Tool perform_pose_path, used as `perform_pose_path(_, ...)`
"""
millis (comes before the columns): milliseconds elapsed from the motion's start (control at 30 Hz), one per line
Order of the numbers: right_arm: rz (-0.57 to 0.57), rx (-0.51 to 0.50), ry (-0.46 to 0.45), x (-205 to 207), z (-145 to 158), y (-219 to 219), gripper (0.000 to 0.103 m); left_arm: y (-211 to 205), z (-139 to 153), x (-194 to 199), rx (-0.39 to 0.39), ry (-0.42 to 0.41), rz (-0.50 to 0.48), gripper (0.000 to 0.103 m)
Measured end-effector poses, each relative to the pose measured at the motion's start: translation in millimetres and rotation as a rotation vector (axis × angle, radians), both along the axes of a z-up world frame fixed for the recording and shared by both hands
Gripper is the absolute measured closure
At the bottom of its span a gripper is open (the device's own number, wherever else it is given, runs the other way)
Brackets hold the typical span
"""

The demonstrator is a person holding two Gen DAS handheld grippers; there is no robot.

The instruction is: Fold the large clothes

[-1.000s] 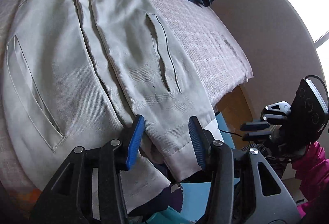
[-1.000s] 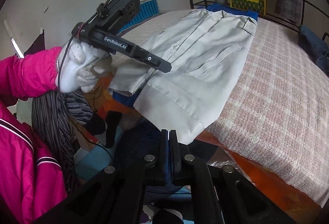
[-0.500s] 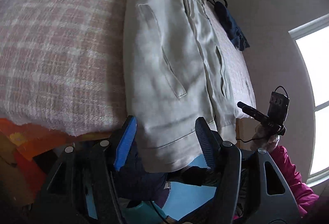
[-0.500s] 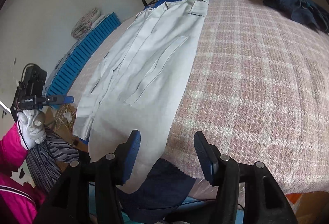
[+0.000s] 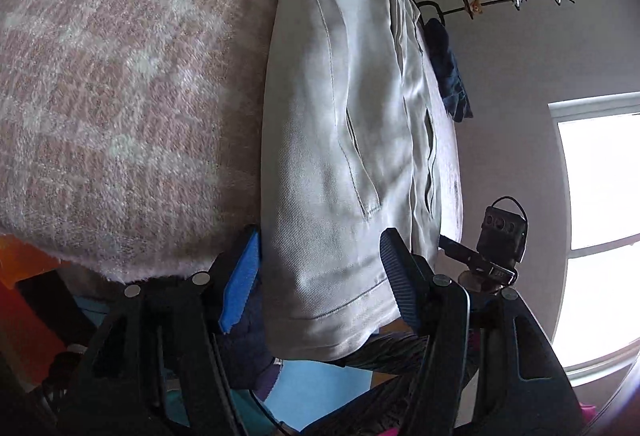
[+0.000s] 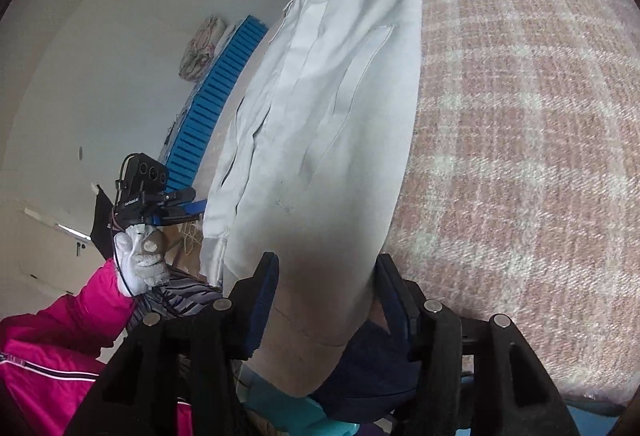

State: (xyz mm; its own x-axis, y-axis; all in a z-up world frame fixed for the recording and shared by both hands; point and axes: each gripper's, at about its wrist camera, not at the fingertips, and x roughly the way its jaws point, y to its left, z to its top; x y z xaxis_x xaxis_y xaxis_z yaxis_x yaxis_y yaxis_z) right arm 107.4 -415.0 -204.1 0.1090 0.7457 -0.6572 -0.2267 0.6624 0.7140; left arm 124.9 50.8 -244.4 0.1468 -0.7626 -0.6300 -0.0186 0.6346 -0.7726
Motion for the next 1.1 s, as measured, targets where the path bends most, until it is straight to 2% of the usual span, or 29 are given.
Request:
perform_pose_path(133,-0.017,0.051,0.031,1.8,-4.5,0.8,0.054,-12.9,4.2,1.1,0.023,-0.021,-0.024,0.042)
perform_pose_path(167,-0.030,0.046,0.038,5.2,-7.3,2.9,0.066,-15.5,3.9,3.0,0.026,-0.016,-0.026,0.048)
perform_pose_path(200,-0.028,0.036,0.045,8.4,-9.7,7.5,0.073,-19.0,4.0,4.5,0.048,-0.015,-0.035,0.052)
perform_pose_path(233,-0.021,0.026,0.037,9.5,-8.5,12.1,0.073,-21.3,6.6,2.5,0.084,-0.028,-0.046,0.062)
perform_pose_path(267,-0.009,0.000,0.026,8.8,-5.3,17.1,0.078,-23.6,8.6,1.5,0.123,-0.039,-0.065,0.076)
perform_pose_path(300,-0.001,-0.021,0.019,7.4,-1.8,20.3,0.081,-24.7,9.4,2.8,0.150,-0.045,-0.077,0.079)
perform_pose_path(367,-0.015,-0.025,0.025,9.7,0.7,23.0,0.088,-27.7,13.3,4.3,0.133,-0.037,-0.071,0.089)
perform_pose_path(433,-0.040,-0.001,0.032,9.6,3.3,20.6,0.092,-25.3,19.0,4.5,0.113,-0.040,-0.068,0.095)
perform_pose_path(533,-0.080,0.070,0.017,7.0,14.2,15.9,0.093,-14.3,31.9,2.1,0.077,-0.061,-0.051,0.097)
perform_pose_path(633,-0.149,0.181,-0.005,4.1,25.4,4.2,0.094,-1.2,42.2,-0.6,0.009,-0.060,-0.006,0.098)
perform_pose_path(700,-0.185,0.219,-0.007,4.1,28.9,0.1,0.095,4.9,47.9,1.2,-0.028,-0.053,0.016,0.099)
perform_pose_path(767,-0.204,0.224,-0.009,5.5,31.5,-1.7,0.097,4.4,51.3,6.6,-0.039,-0.052,0.021,0.100)
perform_pose_path(833,-0.222,0.230,-0.013,9.9,36.1,-5.8,0.101,-3.5,57.0,15.3,-0.017,-0.075,0.012,0.101)
perform_pose_path(967,-0.267,0.256,-0.037,22.8,49.0,-6.1,0.102,-11.7,67.1,40.2,-0.019,-0.115,0.028,0.102)
perform_pose_path(1100,-0.267,0.206,-0.052,43.5,61.5,9.4,0.102,-23.6,65.0,69.4,-0.013,-0.122,0.047,0.102)
